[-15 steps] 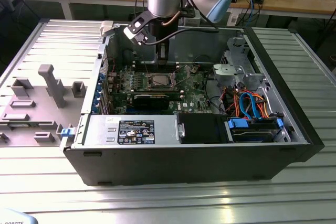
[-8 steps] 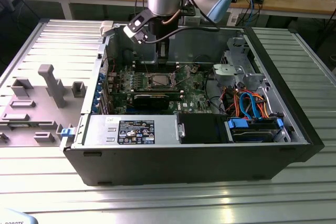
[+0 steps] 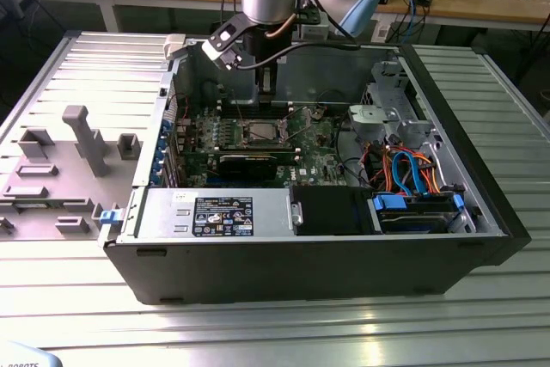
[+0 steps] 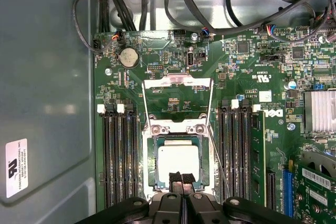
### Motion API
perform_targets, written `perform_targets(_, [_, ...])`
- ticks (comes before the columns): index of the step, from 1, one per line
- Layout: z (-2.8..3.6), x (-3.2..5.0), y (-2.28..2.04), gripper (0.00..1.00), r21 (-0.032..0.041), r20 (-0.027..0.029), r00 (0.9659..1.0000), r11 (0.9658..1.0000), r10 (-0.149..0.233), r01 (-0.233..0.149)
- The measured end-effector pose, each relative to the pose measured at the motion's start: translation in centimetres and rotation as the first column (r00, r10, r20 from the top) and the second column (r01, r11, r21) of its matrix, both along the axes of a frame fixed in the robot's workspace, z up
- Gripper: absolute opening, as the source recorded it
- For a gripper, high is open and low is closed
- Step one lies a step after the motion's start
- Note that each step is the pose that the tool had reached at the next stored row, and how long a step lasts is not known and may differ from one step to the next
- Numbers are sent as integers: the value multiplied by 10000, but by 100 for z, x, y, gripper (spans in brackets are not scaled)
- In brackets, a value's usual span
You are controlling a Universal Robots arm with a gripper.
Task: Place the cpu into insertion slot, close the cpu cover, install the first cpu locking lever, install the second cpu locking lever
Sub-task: 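Close the cpu cover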
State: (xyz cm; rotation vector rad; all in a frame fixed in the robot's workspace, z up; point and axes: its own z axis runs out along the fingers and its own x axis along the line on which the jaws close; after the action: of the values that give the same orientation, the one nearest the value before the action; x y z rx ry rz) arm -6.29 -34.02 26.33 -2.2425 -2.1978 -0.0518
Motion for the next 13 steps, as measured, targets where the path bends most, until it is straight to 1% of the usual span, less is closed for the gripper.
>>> perform_targets(3, [1,0,0,11,0,0,10000,10000,0,0])
perform_targets(6, [16,0,0,11,-1,-1,10000,10000,-1,1])
perform_targets(9, [39,0,0,11,0,0,10000,10000,-1,1])
perform_targets(11, [68,0,0,11,-1,-1,10000,10000,0,0])
perform_targets(13, [79,0,0,11,0,0,10000,10000,-1,1])
